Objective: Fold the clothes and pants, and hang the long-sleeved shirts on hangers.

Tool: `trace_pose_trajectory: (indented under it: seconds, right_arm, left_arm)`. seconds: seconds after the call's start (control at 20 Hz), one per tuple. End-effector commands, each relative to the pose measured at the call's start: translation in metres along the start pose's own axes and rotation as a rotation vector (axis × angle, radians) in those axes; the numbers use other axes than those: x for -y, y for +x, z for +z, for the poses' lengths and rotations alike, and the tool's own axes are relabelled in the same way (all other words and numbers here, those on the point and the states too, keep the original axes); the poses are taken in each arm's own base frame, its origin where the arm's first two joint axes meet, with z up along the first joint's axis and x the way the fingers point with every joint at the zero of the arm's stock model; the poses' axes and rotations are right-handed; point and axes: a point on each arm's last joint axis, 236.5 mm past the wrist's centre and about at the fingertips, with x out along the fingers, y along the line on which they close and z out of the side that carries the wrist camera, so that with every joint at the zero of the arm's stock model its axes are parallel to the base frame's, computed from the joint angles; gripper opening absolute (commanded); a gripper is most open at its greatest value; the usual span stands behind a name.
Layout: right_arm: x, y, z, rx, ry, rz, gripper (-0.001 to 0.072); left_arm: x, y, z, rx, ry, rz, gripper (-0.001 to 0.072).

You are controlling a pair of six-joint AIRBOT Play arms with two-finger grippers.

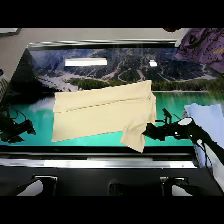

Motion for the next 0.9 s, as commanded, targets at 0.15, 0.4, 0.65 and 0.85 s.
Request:
trace_pose_trajectory:
  seconds: [0.15, 0.4, 0.65, 0.85]
  right_arm:
    - [-0.030, -0.030, 0.010, 0.084, -0.056, 0.027, 0.0025]
    - [-0.039, -0.039, 0.009, 0.106, -0.067, 0.040, 0.0025]
    - [-0.040, -0.039, 0.008, 0.101, -0.055, 0.046, 0.0025]
    - [-0.041, -0.039, 0.002, 0.076, -0.058, 0.051, 0.0025]
  left_arm:
    - [0.060, 0.021, -0.004, 0.030, -0.159, -0.711, 0.0609]
    - [0.065, 0.065, -0.045, -0.055, -0.143, -0.708, 0.0609]
    - [0.073, 0.074, -0.041, -0.043, -0.134, -0.697, 0.0601]
    - [0.084, 0.080, -0.028, -0.004, -0.146, -0.693, 0.0584]
